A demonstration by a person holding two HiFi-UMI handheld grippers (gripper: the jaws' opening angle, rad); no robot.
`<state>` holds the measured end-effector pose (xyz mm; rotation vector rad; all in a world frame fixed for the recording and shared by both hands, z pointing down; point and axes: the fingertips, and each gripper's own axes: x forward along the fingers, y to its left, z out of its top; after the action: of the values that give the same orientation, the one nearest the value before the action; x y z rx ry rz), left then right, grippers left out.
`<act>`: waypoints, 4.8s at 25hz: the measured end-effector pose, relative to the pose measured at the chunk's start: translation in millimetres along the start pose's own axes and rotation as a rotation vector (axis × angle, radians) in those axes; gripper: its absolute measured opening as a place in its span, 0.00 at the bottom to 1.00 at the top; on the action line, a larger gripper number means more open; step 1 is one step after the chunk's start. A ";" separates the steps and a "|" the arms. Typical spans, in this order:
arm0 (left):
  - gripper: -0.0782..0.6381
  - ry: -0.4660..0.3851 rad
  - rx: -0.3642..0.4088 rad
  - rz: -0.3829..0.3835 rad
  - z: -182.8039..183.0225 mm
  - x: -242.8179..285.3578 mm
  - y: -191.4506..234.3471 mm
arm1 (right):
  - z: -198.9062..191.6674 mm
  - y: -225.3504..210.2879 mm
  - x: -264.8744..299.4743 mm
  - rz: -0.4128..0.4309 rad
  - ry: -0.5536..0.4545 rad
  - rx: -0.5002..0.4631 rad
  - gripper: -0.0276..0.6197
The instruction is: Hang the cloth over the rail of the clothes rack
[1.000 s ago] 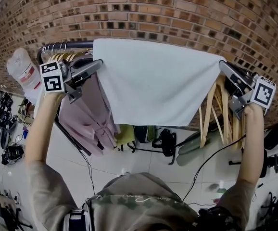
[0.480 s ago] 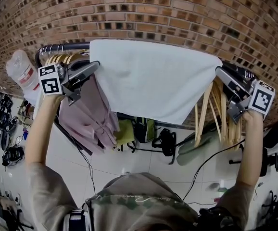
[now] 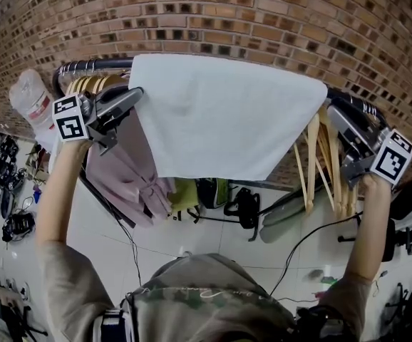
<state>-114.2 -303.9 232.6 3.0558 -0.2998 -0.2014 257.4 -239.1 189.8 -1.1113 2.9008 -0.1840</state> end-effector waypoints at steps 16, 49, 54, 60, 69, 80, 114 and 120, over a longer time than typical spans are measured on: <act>0.18 -0.020 -0.029 0.117 -7.5 -23.0 3.7 | -25.4 38.9 2.8 0.146 -0.065 0.067 0.24; 0.30 0.039 -0.070 0.082 -1.4 2.4 18.4 | -127.3 -5.0 34.0 -0.055 0.158 0.065 0.24; 0.30 0.040 -0.074 0.086 -4.5 3.2 20.3 | -121.3 -35.4 17.1 -0.155 0.130 0.074 0.24; 0.30 0.044 -0.076 0.086 -8.4 5.8 20.4 | -119.0 -51.6 19.1 -0.169 0.132 0.059 0.24; 0.30 0.085 -0.052 0.127 -16.6 9.1 27.5 | -111.9 -40.2 29.0 -0.012 0.062 0.046 0.24; 0.14 0.115 -0.043 0.145 -26.5 14.6 33.6 | -102.3 -27.7 35.0 0.090 -0.004 0.049 0.08; 0.14 -0.062 -0.154 0.240 10.2 -40.4 54.1 | -52.0 -13.3 41.2 0.121 -0.128 0.085 0.08; 0.22 -0.053 -0.164 0.227 7.7 -44.6 46.7 | -53.3 -7.3 35.7 0.131 -0.126 0.070 0.17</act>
<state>-167.4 -341.2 234.1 2.8298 -0.5968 -0.2784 232.0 -263.0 244.1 -0.8849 2.8194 -0.2026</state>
